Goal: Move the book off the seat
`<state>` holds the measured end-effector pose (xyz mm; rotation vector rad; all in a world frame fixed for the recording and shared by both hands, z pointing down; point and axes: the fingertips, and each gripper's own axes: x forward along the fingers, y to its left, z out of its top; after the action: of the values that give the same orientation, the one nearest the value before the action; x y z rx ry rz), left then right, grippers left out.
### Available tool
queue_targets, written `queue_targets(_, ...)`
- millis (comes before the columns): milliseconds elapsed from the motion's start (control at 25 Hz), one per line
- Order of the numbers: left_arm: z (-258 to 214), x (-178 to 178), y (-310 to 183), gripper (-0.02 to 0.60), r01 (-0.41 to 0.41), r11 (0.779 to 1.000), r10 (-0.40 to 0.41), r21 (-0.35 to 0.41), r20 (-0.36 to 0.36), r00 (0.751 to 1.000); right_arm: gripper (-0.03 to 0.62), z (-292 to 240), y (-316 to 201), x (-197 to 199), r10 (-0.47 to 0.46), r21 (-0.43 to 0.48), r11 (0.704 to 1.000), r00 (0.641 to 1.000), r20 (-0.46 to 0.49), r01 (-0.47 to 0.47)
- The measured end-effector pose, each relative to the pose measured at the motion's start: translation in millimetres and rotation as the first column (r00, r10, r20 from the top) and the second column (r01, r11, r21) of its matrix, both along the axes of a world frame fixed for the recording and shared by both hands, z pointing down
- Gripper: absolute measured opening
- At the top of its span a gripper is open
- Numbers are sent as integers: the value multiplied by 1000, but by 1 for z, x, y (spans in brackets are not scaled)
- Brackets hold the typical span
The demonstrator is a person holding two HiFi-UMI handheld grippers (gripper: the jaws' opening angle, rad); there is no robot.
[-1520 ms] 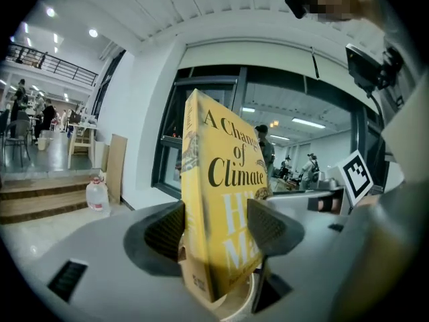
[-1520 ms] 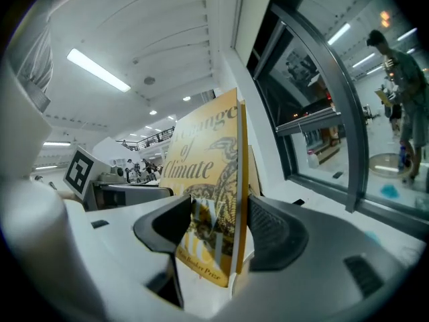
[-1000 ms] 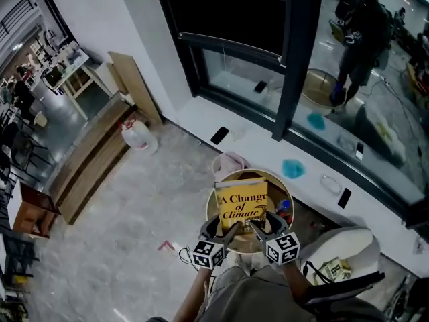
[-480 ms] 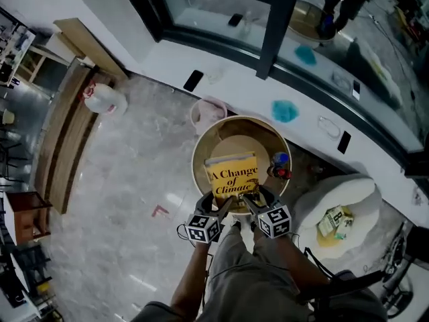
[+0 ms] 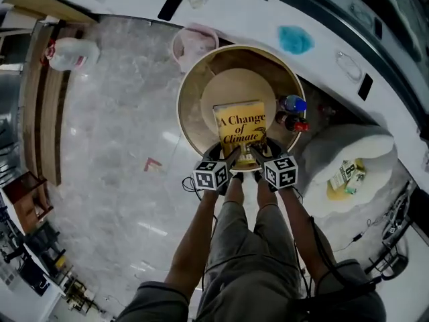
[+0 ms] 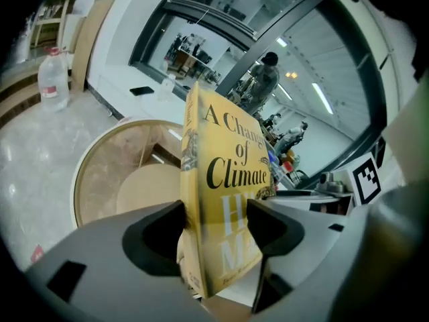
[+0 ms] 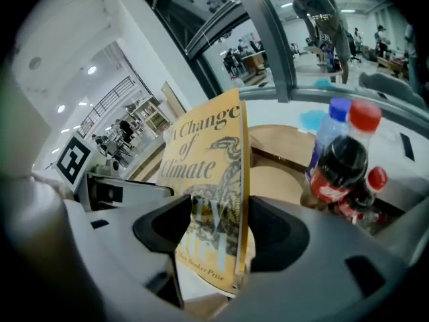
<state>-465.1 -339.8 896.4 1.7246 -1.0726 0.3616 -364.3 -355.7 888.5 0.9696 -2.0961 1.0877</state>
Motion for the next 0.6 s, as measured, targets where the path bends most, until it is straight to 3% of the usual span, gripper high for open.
queue_targets(360,111,15,14,301,-40,977,39,-208,-6,999,262,111,17,16,79,-183,979,996,-45,-86)
queue_targets(600,162,22,40,296,11,920,15,-391,62,998,272,161,36,20,-47,-268,963,973,-227,-16)
